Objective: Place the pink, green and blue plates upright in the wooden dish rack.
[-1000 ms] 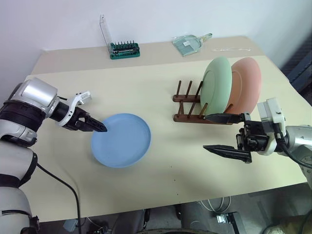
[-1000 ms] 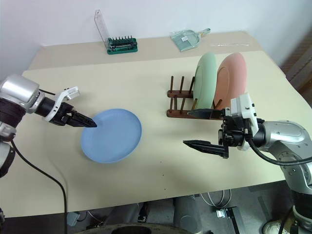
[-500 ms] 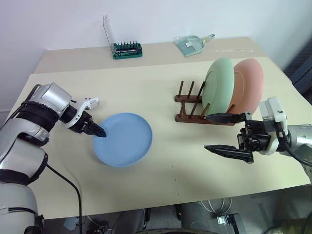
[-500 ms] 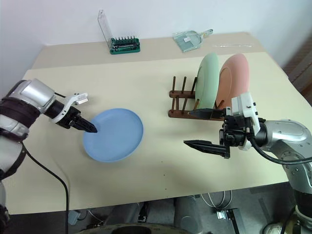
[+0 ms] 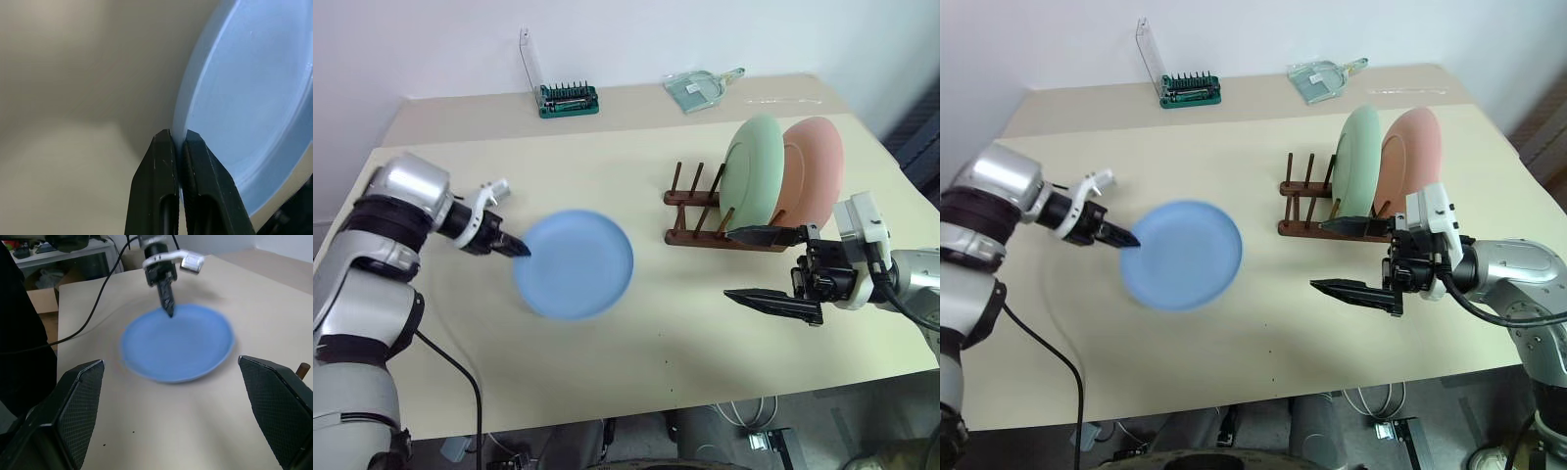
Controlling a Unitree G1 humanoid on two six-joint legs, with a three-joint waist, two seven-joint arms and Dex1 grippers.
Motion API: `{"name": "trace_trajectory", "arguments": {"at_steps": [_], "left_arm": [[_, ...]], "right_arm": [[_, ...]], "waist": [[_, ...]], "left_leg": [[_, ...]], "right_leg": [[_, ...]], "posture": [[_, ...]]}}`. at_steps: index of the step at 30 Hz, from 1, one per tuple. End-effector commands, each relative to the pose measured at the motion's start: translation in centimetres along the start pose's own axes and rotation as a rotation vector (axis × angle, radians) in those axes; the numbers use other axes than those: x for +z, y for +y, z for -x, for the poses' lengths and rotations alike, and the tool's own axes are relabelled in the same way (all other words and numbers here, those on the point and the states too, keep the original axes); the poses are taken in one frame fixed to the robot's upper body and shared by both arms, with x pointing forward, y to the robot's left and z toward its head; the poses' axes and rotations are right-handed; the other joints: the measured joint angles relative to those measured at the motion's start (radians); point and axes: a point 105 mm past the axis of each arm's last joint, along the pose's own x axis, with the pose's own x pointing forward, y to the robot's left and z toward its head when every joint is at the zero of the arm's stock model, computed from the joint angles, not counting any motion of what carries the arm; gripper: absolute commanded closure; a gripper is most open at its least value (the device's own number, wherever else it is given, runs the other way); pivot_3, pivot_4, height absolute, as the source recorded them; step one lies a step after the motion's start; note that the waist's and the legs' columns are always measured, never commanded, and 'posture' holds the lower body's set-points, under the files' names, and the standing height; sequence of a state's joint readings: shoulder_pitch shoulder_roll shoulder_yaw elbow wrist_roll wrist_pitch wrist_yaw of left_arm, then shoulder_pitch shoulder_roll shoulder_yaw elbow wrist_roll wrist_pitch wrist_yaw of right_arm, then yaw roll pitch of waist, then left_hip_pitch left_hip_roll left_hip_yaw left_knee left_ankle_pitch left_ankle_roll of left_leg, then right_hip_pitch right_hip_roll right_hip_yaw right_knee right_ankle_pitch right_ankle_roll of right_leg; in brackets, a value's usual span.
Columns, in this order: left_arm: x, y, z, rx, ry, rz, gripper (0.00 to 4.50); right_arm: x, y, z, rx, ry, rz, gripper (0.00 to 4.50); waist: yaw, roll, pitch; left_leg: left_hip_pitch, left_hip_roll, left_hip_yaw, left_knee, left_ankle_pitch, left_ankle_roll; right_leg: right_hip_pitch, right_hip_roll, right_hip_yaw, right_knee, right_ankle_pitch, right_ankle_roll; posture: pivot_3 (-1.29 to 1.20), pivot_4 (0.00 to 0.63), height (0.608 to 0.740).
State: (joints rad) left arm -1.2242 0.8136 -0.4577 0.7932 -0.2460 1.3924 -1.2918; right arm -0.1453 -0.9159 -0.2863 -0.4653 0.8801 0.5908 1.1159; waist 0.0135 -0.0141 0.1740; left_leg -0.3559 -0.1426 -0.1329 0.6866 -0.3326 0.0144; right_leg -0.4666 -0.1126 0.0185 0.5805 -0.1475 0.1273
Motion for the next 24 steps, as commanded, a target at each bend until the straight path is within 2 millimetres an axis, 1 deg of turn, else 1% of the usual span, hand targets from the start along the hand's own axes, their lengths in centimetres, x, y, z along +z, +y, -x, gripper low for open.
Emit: {"name": "trace_trajectory", "arguments": {"at_steps": [1,3,4,6,7,9,10,11,12,13,14,15,16,18,19,20,22,24], "left_arm": [[3.5,-2.3,3.6,-0.056,-0.201,-0.014,4.47],[5.2,-3.3,5.4,-0.095,-0.334,-0.035,4.47],[6.1,-3.5,5.9,-0.098,-0.412,-0.057,4.47],[7.4,-4.1,6.1,-0.127,-0.537,-0.087,4.47],[7.6,-4.6,6.2,-0.169,-0.568,-0.050,4.47],[8.8,-5.6,6.5,-0.265,-0.706,0.005,4.47],[9.1,-5.8,6.5,-0.285,-0.758,0.024,4.47],[9.6,-5.8,6.5,-0.265,-0.842,0.012,4.47],[10.0,-5.7,6.6,-0.228,-0.917,0.001,4.47],[10.4,-5.7,6.8,-0.199,-0.993,0.012,4.47],[10.8,-6.0,7.3,-0.210,-1.075,0.056,4.47],[11.0,-6.4,7.6,-0.245,-1.129,0.102,4.47],[11.0,-7.1,7.5,-0.257,-1.165,0.108,4.47],[10.6,-8.8,6.9,-0.286,-1.197,0.079,4.47],[10.4,-9.4,6.9,-0.301,-1.225,0.081,4.47],[10.2,-9.7,7.1,-0.323,-1.258,0.102,4.47],[9.8,-10.1,7.0,-0.353,-1.293,0.155,4.47],[9.2,-11.0,6.3,-0.348,-1.301,0.143,4.47]], "right_arm": [[1.7,0.0,-0.5,-0.032,-0.039,0.115,0.00],[3.1,-0.9,-1.7,-0.094,-0.108,0.167,0.00],[4.0,-1.3,-2.4,-0.125,-0.136,0.217,0.00],[5.2,-2.2,-3.2,-0.176,-0.159,0.283,0.00],[5.5,-2.5,-3.5,-0.184,-0.162,0.323,0.00],[7.6,-3.6,-4.5,-0.247,-0.247,0.486,0.00],[8.3,-3.9,-4.9,-0.268,-0.279,0.541,0.00],[9.0,-4.4,-5.2,-0.321,-0.291,0.690,0.00],[9.2,-4.5,-5.7,-0.332,-0.279,0.775,0.00],[9.2,-4.6,-6.2,-0.365,-0.236,0.924,0.00],[9.2,-4.8,-6.6,-0.387,-0.209,1.028,0.00],[9.0,-5.2,-6.9,-0.404,-0.180,1.083,0.00],[8.7,-5.5,-7.0,-0.426,-0.133,1.201,0.00],[7.7,-5.7,-7.5,-0.419,-0.060,1.376,0.00],[7.4,-5.6,-7.8,-0.411,-0.046,1.447,0.00],[7.1,-5.4,-8.1,-0.407,-0.035,1.515,0.00],[6.6,-5.7,-8.4,-0.433,-0.020,1.579,0.00],[6.1,-6.3,-8.7,-0.457,0.018,1.618,0.00]], "waist": [[-0.001,0.000,0.000],[-0.007,0.001,-0.001],[-0.011,0.001,-0.001],[-0.013,0.002,-0.001],[-0.010,0.002,-0.001],[-0.008,0.002,-0.001],[-0.009,0.002,-0.001],[-0.008,0.002,-0.001],[-0.007,0.002,-0.001],[-0.005,0.001,-0.001],[-0.005,0.001,-0.001],[-0.004,0.001,-0.001],[-0.004,0.000,-0.001],[-0.004,0.000,-0.001],[-0.004,0.000,-0.001],[-0.005,0.000,-0.001],[-0.006,0.000,-0.001],[-0.010,0.000,-0.001]], "left_leg": [[0.000,0.000,0.000,0.000,0.000,0.000],[0.000,0.000,0.000,0.000,0.000,0.000],[0.002,0.000,0.001,-0.001,0.000,0.000],[0.002,0.000,0.001,-0.001,0.001,-0.001],[0.002,0.000,0.001,-0.001,0.001,-0.002],[0.001,0.001,0.000,-0.001,0.002,-0.003],[0.001,0.001,0.000,-0.001,0.002,-0.003],[0.001,0.001,0.000,0.000,0.002,-0.003],[0.001,0.000,0.000,0.000,0.002,-0.003],[0.001,0.000,0.000,0.000,0.002,-0.003],[0.000,0.000,0.000,0.000,0.002,-0.003],[0.000,0.000,0.000,0.000,0.002,-0.003],[-0.001,0.000,0.000,0.000,0.002,-0.003],[-0.001,0.000,0.000,0.000,0.002,-0.003],[-0.001,0.000,0.001,-0.001,0.002,-0.003],[-0.001,0.000,0.001,-0.001,0.002,-0.003],[0.000,0.000,0.001,-0.001,0.002,-0.004],[0.001,0.000,0.001,-0.001,0.002,-0.004]], "right_leg": [[0.000,0.000,0.000,0.000,0.000,0.000],[0.000,0.000,0.000,0.000,0.000,0.000],[0.000,0.000,0.001,0.000,0.000,0.000],[0.000,0.000,0.001,0.001,0.000,0.000],[-0.001,0.000,0.001,0.002,0.000,0.000],[-0.002,0.000,0.000,0.003,0.000,0.000],[-0.002,0.000,0.000,0.002,0.000,0.000],[-0.002,0.000,0.001,0.003,0.000,0.000],[-0.002,0.000,0.000,0.002,0.001,-0.001],[-0.001,0.000,0.000,0.003,0.001,-0.001],[-0.002,0.000,0.000,0.002,0.001,-0.001],[-0.002,0.000,0.000,0.003,0.001,-0.001],[-0.002,0.000,0.000,0.002,0.001,-0.001],[-0.003,0.000,0.000,0.002,0.001,-0.001],[-0.003,0.000,0.000,0.002,0.001,-0.001],[-0.003,0.000,0.000,0.001,0.001,-0.001],[-0.003,0.000,0.000,0.001,0.001,-0.001],[-0.002,0.000,0.001,0.002,0.001,-0.001]], "posture": [[0.00,0.150,0.740],[0.00,0.150,0.740],[0.00,0.150,0.740],[0.00,0.150,0.740],[0.00,0.150,0.740],[0.00,0.150,0.740],[0.00,0.150,0.740],[0.00,0.150,0.740],[0.00,0.150,0.740],[0.00,0.150,0.740],[0.00,0.150,0.740],[0.00,0.150,0.740],[0.00,0.150,0.740],[0.00,0.150,0.740],[0.00,0.150,0.740],[0.00,0.150,0.740],[0.00,0.150,0.740],[0.00,0.150,0.740]]}}
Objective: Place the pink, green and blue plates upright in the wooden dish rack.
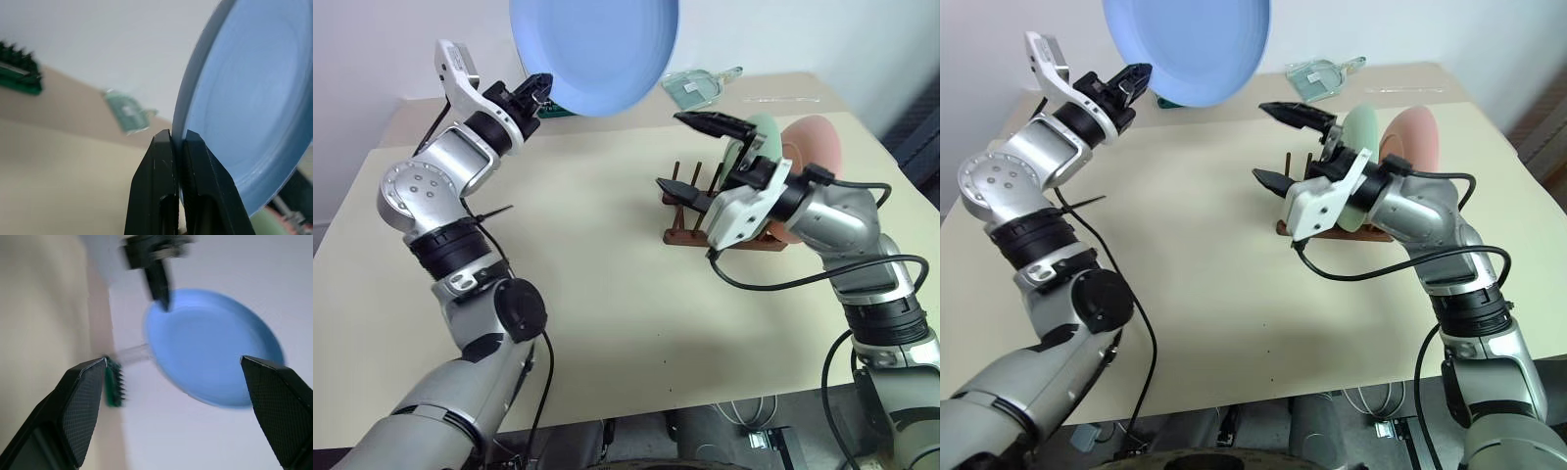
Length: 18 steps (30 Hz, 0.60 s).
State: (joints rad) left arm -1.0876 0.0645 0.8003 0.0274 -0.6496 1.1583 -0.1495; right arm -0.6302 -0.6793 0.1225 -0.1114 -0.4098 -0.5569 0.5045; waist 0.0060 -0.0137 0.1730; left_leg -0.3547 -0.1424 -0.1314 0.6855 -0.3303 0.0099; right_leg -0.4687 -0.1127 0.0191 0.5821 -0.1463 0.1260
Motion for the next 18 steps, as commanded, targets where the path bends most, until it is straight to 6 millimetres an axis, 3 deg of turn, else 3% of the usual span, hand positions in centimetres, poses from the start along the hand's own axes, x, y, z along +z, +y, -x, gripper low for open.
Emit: {"name": "trace_trajectory", "arguments": {"at_steps": [1,7,18], "left_arm": [[0.3,-2.0,0.9,-0.034,-0.091,-0.021,4.47],[-1.9,-3.6,1.0,-0.037,-0.075,-0.018,4.47],[-4.2,-5.8,0.5,-0.095,-0.005,-0.030,4.47]], "right_arm": [[-0.2,-0.4,-0.8,-0.051,0.017,0.125,0.00],[-1.9,-1.6,-2.0,-0.144,0.101,0.230,0.00],[-4.0,-1.3,-3.0,-0.135,0.161,0.278,0.00]], "waist": [[-0.004,0.000,0.000],[0.002,0.000,0.000],[0.005,0.000,0.000]], "left_leg": [[0.001,0.000,0.000,0.000,0.000,0.000],[0.001,0.001,0.001,0.000,0.001,-0.001],[0.002,0.001,0.000,0.000,0.001,-0.001]], "right_leg": [[0.001,0.000,0.000,0.000,0.000,0.000],[0.001,0.001,0.001,0.000,0.001,-0.002],[0.002,0.001,0.001,-0.001,0.001,-0.002]], "posture": [[0.00,0.150,0.740],[0.00,0.150,0.740],[0.00,0.150,0.740]]}}
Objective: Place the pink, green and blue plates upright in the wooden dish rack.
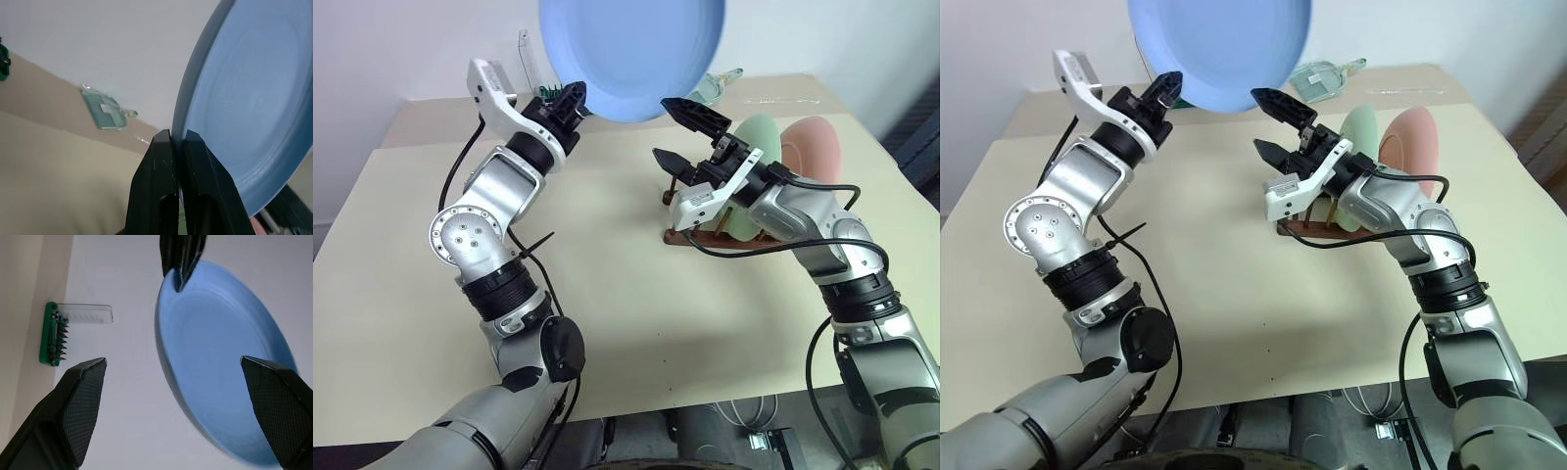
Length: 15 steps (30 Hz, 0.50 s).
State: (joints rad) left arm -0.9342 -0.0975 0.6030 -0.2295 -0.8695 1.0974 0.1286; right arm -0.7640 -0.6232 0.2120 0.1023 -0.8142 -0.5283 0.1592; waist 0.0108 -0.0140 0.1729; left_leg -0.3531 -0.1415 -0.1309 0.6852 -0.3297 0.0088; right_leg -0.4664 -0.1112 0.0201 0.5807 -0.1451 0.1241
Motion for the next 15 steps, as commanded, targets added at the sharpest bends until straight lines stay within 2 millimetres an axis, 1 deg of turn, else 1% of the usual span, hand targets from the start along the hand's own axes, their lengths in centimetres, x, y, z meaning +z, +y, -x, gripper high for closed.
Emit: {"name": "trace_trajectory", "arguments": {"at_steps": [1,5,7,8,9,10,11,13,15], "left_arm": [[0.3,-2.1,0.0,-0.078,-0.014,-0.022,4.47],[-0.3,-2.3,-0.3,-0.077,0.016,-0.067,4.47],[-0.5,-2.3,-0.4,-0.077,0.023,-0.085,4.50],[-0.6,-2.4,-0.4,-0.078,0.024,-0.089,4.50],[-0.6,-2.4,-0.4,-0.077,0.024,-0.089,4.50],[-0.5,-2.2,-0.5,-0.062,0.023,-0.117,4.50],[-0.5,-2.1,-0.5,-0.051,0.022,-0.137,4.50],[-0.1,-1.6,-0.8,-0.012,0.006,-0.165,4.50],[0.4,-1.1,-1.1,0.024,-0.014,-0.216,4.50]], "right_arm": [[-0.8,-1.7,-0.7,-0.055,0.006,0.041,0.00],[-1.7,-1.6,-1.1,-0.043,0.024,0.021,0.00],[-1.9,-1.5,-1.2,-0.042,0.025,-0.005,0.53],[-2.0,-1.5,-1.2,-0.042,0.024,-0.009,0.87],[-2.0,-1.6,-1.3,-0.046,0.026,-0.006,1.32],[-2.1,-1.7,-1.3,-0.050,0.027,-0.003,1.81],[-2.1,-1.7,-1.4,-0.052,0.027,-0.001,2.41],[-2.1,-1.7,-1.4,-0.053,0.027,0.000,3.26],[-2.1,-1.7,-1.3,-0.053,0.029,0.000,4.28]], "waist": [[0.000,0.000,0.000],[-0.002,0.000,0.000],[-0.002,0.000,0.000],[-0.002,0.000,0.000],[-0.002,0.000,0.000],[-0.001,0.000,0.000],[-0.002,0.000,0.000],[-0.001,0.000,0.000],[-0.001,0.000,0.000]], "left_leg": [[0.000,0.000,0.000,0.000,0.000,0.000],[0.000,0.001,0.000,-0.001,0.000,0.000],[0.001,0.001,0.000,-0.001,0.000,0.000],[0.001,0.001,0.000,-0.001,0.000,0.000],[0.000,0.001,0.000,-0.001,0.000,0.000],[0.000,0.001,0.000,-0.001,0.000,0.000],[0.000,0.001,0.000,-0.001,0.000,0.000],[0.000,0.001,0.000,-0.001,0.000,0.000],[0.001,0.001,0.000,-0.001,0.000,0.000]], "right_leg": [[0.000,0.000,0.000,0.000,0.000,0.000],[0.000,0.001,0.000,0.000,0.000,0.000],[0.000,0.001,0.000,-0.001,0.000,0.000],[0.000,0.001,0.000,-0.001,0.000,0.000],[0.000,0.001,0.000,-0.001,0.000,0.000],[0.000,0.001,0.000,-0.001,0.000,0.000],[0.000,0.001,0.000,-0.001,0.000,0.000],[0.000,0.001,0.000,-0.001,0.000,0.000],[0.000,0.001,0.000,-0.001,0.000,0.000]], "posture": [[0.00,0.150,0.740],[0.00,0.150,0.740],[0.00,0.150,0.740],[0.00,0.150,0.740],[0.00,0.150,0.740],[0.00,0.150,0.740],[0.00,0.150,0.740],[0.00,0.150,0.740],[0.00,0.150,0.740]]}}
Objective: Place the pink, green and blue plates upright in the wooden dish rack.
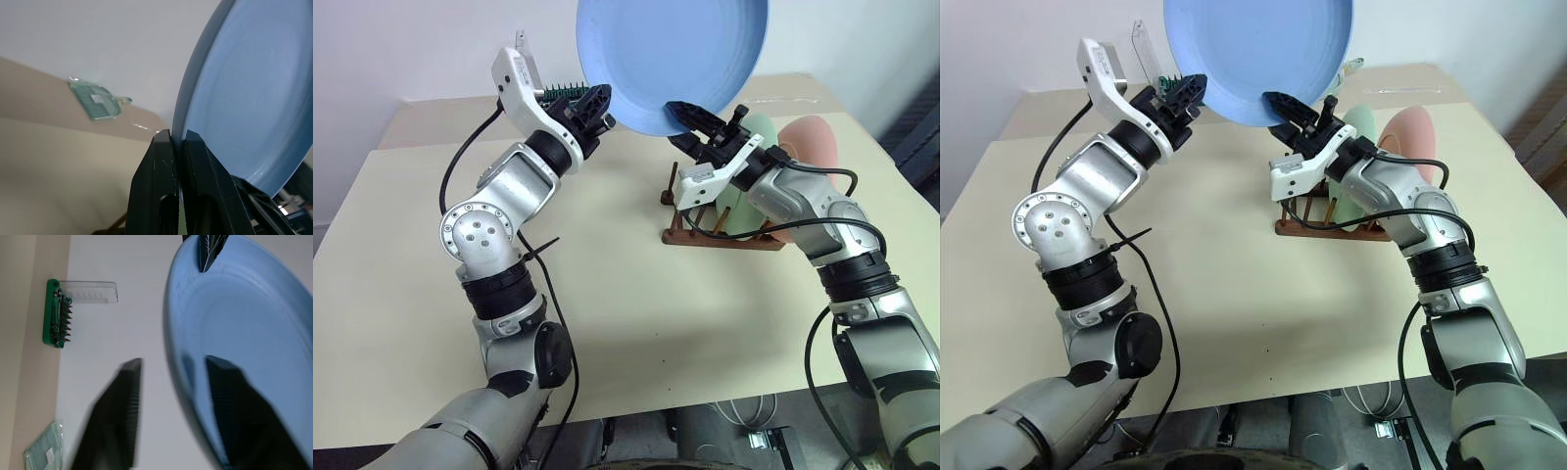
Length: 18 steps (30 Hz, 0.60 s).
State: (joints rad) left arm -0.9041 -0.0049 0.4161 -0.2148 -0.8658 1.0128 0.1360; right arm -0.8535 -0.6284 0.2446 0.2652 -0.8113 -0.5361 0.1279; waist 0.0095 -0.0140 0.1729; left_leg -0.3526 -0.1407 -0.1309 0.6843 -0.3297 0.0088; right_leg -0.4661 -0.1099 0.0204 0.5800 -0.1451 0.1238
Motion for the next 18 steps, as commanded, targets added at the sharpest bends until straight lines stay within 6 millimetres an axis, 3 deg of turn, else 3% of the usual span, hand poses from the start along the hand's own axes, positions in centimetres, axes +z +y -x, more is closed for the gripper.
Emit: {"name": "trace_trajectory", "arguments": {"at_steps": [1,5,9,13,15,18], "left_arm": [[1.4,0.2,-0.4,0.037,-0.055,-0.070,4.50],[1.6,0.0,-0.7,0.001,-0.072,-0.008,4.50],[1.8,-0.8,-0.7,-0.095,-0.090,0.080,3.09],[2.1,0.0,-0.2,-0.103,-0.089,0.066,1.06],[3.4,0.7,0.3,-0.131,-0.116,0.068,0.08],[7.4,2.2,0.4,-0.130,-0.171,-0.055,0.02]], "right_arm": [[0.2,-2.3,-0.4,-0.083,-0.017,0.015,4.46],[0.0,-2.3,-0.3,-0.082,-0.012,0.018,4.46],[-0.3,-2.3,-0.1,-0.082,-0.002,0.020,4.50],[-0.6,-2.6,0.0,-0.085,0.008,0.034,4.50],[-1.1,-3.3,0.1,-0.095,0.014,0.055,4.50],[-1.2,-7.3,0.1,-0.224,-0.008,0.026,4.50]], "waist": [[0.000,0.001,0.000],[0.000,0.001,0.000],[0.000,0.001,0.000],[-0.004,0.001,0.000],[-0.004,0.001,0.000],[-0.017,0.000,0.000]], "left_leg": [[0.000,0.000,0.000,0.000,0.000,0.000],[0.000,0.000,0.000,0.000,0.000,0.000],[0.000,0.000,0.000,0.000,0.000,0.000],[0.000,0.001,0.000,-0.001,0.000,0.000],[0.000,0.001,0.000,-0.001,0.000,0.000],[0.000,0.001,0.000,-0.001,0.000,-0.001]], "right_leg": [[0.000,0.000,0.000,0.000,0.000,0.000],[0.000,0.000,0.001,0.000,0.000,0.000],[0.000,0.000,0.001,0.000,0.000,0.000],[0.000,0.001,0.001,0.000,0.000,0.000],[0.000,0.001,0.001,0.000,0.000,0.000],[-0.001,0.001,0.001,0.000,0.000,0.000]], "posture": [[0.00,0.150,0.740],[0.00,0.150,0.740],[0.00,0.150,0.740],[0.00,0.150,0.740],[0.00,0.150,0.740],[0.00,0.150,0.740]]}}
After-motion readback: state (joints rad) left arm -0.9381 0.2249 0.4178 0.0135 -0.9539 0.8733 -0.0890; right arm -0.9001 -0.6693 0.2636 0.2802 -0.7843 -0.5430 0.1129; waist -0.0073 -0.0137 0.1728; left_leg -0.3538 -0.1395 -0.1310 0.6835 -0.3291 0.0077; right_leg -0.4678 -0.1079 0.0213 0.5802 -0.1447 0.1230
